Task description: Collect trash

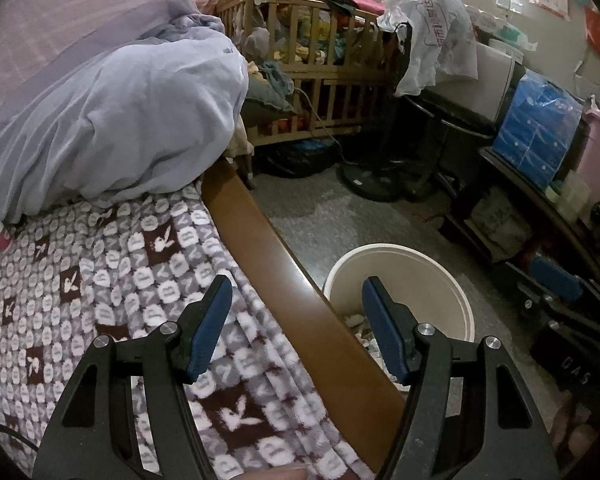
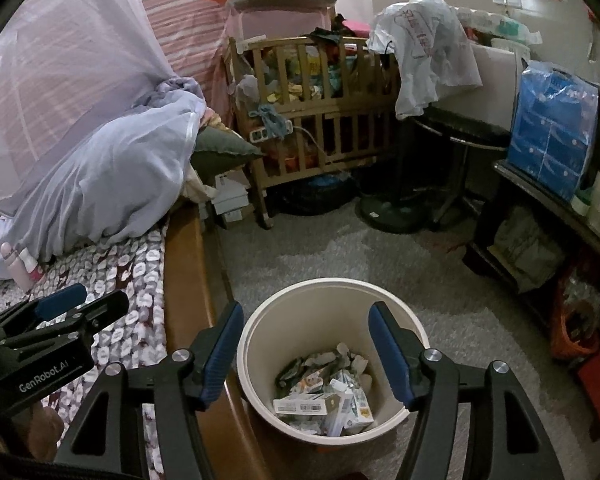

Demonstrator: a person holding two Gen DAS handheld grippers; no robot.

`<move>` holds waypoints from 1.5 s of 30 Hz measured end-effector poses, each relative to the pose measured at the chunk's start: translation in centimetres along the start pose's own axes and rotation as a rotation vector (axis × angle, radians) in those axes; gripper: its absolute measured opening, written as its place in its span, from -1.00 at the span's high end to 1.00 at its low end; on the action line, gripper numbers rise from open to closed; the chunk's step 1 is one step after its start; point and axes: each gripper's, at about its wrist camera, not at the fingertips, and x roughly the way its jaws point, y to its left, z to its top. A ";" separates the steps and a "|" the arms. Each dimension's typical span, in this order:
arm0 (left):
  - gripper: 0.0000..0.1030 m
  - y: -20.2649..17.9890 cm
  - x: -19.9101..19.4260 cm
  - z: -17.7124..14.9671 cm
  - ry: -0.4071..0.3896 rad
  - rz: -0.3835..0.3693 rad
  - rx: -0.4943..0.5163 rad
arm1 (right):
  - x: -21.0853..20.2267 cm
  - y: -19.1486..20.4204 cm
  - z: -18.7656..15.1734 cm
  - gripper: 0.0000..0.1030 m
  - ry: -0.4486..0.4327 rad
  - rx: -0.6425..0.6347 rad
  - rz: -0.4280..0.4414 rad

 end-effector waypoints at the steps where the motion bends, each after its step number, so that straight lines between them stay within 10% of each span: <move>1: -0.29 0.0 0.0 0.0 -0.001 0.001 -0.001 | 0.0 0.0 0.0 -0.23 -0.001 0.002 0.004; 45: -0.29 0.7 0.2 -0.1 -0.001 0.015 0.006 | 0.2 0.4 0.3 -0.28 0.008 -0.015 0.012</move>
